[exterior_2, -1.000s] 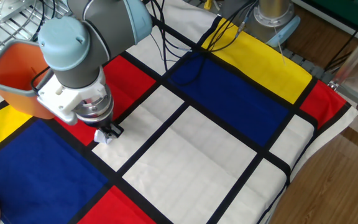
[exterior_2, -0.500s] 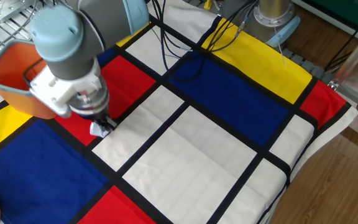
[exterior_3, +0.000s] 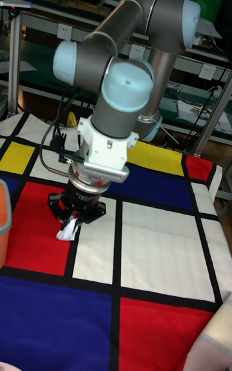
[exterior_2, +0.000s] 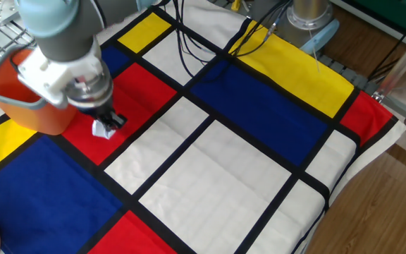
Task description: Put the garbage in the trash can
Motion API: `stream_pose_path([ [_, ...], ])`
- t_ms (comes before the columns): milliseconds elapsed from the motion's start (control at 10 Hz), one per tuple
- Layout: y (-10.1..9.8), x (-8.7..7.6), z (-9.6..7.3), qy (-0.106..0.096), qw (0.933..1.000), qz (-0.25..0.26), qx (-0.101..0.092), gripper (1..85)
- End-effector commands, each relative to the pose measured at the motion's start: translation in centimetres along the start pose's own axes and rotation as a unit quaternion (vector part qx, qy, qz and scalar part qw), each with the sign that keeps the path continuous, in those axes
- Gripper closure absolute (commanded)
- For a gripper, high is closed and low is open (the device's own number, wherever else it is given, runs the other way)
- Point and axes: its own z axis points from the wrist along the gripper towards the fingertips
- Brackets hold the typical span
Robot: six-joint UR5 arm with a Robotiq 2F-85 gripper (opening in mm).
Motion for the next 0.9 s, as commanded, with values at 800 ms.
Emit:
stream_pose_path([
  [800, -1.2, 0.5, -1.5, -0.017, 0.997, 0.075, 0.011, 84.7],
])
